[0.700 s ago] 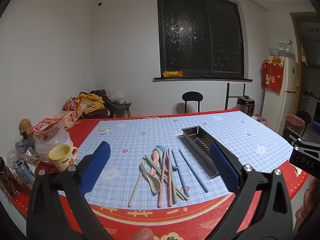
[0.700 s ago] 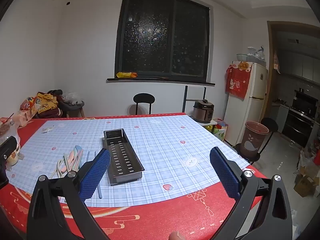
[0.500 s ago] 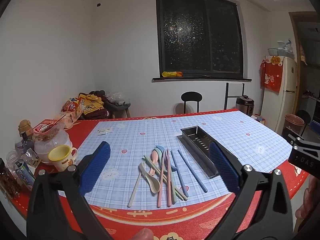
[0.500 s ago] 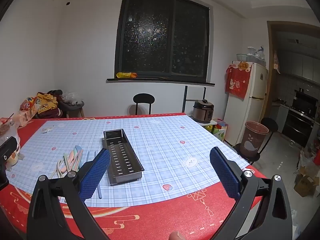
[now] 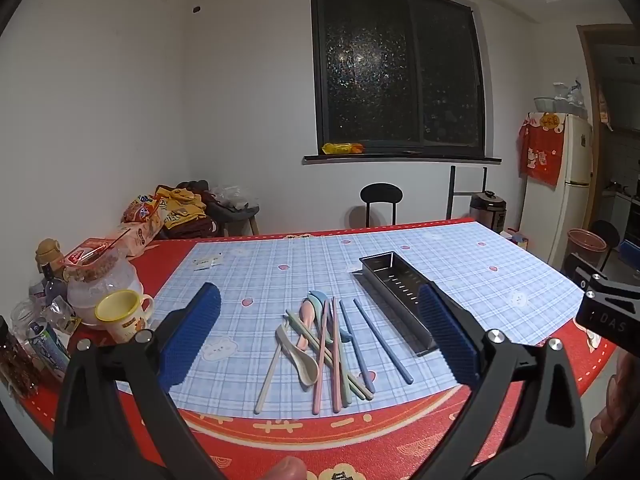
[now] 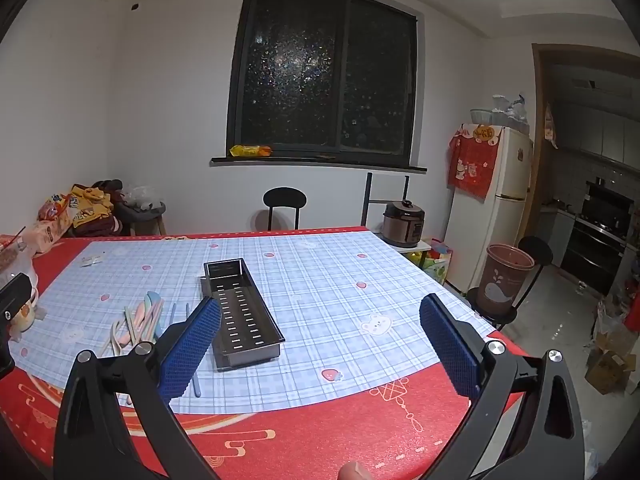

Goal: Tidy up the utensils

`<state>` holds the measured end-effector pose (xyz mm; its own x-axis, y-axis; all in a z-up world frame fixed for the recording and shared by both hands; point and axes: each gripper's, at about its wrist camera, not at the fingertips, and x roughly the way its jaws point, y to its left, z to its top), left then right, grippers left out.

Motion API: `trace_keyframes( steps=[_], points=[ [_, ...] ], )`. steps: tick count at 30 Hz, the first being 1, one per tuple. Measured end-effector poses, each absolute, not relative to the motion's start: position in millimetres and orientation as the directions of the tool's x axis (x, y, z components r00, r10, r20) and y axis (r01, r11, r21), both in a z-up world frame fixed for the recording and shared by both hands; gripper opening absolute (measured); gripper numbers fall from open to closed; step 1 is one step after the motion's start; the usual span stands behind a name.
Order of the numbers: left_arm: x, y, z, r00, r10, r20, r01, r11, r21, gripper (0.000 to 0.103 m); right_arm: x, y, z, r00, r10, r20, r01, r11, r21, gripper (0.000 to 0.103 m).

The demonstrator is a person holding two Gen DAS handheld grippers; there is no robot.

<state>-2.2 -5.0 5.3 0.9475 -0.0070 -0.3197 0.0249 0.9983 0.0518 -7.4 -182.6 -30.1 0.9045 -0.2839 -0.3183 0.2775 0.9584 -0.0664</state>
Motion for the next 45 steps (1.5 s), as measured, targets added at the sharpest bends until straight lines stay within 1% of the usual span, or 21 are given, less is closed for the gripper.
trace_keyframes(
  steps=[45],
  points=[
    [-3.2,-3.2,-4.4,0.944,-0.034,-0.329,0.051,0.998,0.043,0.098,-7.2,-182.6,-33.9,0.893,-0.305,-0.33,0.294,0.952,-0.083,0.098]
  ],
)
